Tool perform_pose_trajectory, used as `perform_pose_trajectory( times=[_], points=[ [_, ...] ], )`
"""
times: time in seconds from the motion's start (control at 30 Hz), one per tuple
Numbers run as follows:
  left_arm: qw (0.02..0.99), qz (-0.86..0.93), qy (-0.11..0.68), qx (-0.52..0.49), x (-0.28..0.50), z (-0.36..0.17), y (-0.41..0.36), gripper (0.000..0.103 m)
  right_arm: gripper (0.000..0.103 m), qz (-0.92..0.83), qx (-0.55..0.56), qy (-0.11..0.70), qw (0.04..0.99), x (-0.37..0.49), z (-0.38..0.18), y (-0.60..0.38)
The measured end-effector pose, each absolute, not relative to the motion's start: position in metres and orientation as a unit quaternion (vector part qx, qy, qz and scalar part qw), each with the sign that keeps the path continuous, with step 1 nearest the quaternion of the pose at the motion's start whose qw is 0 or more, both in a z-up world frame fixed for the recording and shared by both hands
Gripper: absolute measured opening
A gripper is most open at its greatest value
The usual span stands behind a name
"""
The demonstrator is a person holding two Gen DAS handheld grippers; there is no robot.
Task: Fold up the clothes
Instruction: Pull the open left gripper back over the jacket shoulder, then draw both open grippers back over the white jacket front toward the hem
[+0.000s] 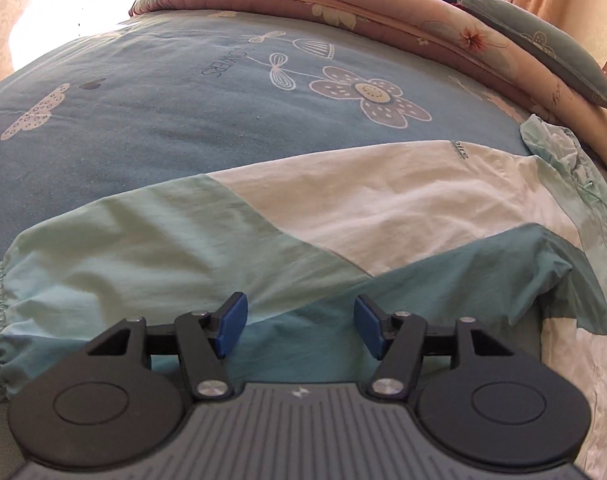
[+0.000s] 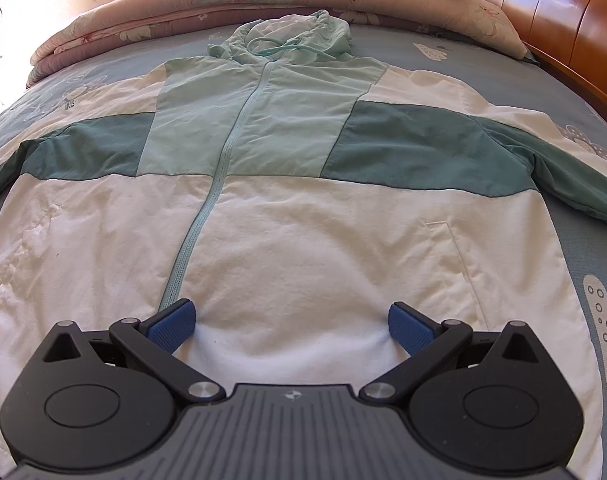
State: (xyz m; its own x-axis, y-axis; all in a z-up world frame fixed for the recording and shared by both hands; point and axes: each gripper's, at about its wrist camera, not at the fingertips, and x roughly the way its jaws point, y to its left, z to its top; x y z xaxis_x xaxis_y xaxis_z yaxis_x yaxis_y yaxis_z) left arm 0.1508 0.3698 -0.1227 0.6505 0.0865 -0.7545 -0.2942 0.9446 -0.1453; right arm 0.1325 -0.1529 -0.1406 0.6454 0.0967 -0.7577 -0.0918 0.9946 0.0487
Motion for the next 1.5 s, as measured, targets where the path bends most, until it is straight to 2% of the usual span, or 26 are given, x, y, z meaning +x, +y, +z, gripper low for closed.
perform_pose_trajectory(
  times=[0.13, 0.27, 0.33, 0.4, 0.5, 0.63, 0.73, 0.87, 1.0, 1.23, 1.37, 1.5],
  points=[
    [0.893, 0.144, 0.414, -0.101, 0.119, -0.124, 0.389, 0.062, 0.103, 0.055, 0.003, 0.414, 0.908, 0.132, -0.141, -0.154],
    [0.884, 0.168, 0.418, -0.126, 0.119, -0.104, 0.401, 0.061, 0.103, 0.055, 0.003, 0.412, 0.91, 0.131, -0.141, -0.154],
    [0.896, 0.14, 0.4, -0.13, 0.129, -0.089, 0.39, 0.063, 0.103, 0.054, 0.003, 0.412, 0.91, 0.131, -0.141, -0.153],
    [0.907, 0.092, 0.387, -0.137, 0.149, -0.078, 0.366, 0.075, 0.103, 0.053, 0.003, 0.412, 0.909, 0.131, -0.141, -0.153],
    [0.914, 0.034, 0.381, -0.135, 0.185, -0.078, 0.325, 0.075, 0.103, 0.053, 0.003, 0.413, 0.909, 0.13, -0.141, -0.153],
    [0.905, 0.017, 0.404, -0.129, 0.222, -0.103, 0.289, 0.075, 0.103, 0.056, 0.002, 0.415, 0.908, 0.131, -0.14, -0.153],
    [0.902, 0.043, 0.416, -0.11, 0.22, -0.124, 0.291, 0.075, 0.103, 0.065, -0.002, 0.412, 0.909, 0.13, -0.141, -0.154],
    [0.899, 0.112, 0.423, -0.032, 0.202, -0.127, 0.306, 0.08, 0.103, 0.068, -0.002, 0.407, 0.911, 0.13, -0.142, -0.156],
    [0.898, 0.124, 0.418, -0.059, 0.192, -0.102, 0.314, 0.075, 0.103, 0.068, -0.002, 0.403, 0.913, 0.13, -0.143, -0.156],
    [0.928, -0.09, 0.351, -0.086, 0.217, -0.063, 0.214, 0.076, 0.103, 0.068, 0.0, 0.398, 0.915, 0.129, -0.143, -0.157],
    [0.908, -0.187, 0.36, -0.106, 0.235, -0.08, 0.161, 0.077, 0.103, 0.074, -0.002, 0.397, 0.915, 0.128, -0.144, -0.158],
    [0.9, -0.171, 0.398, -0.059, 0.246, -0.11, 0.129, 0.077, 0.103, 0.079, -0.004, 0.395, 0.915, 0.127, -0.145, -0.159]
  ],
)
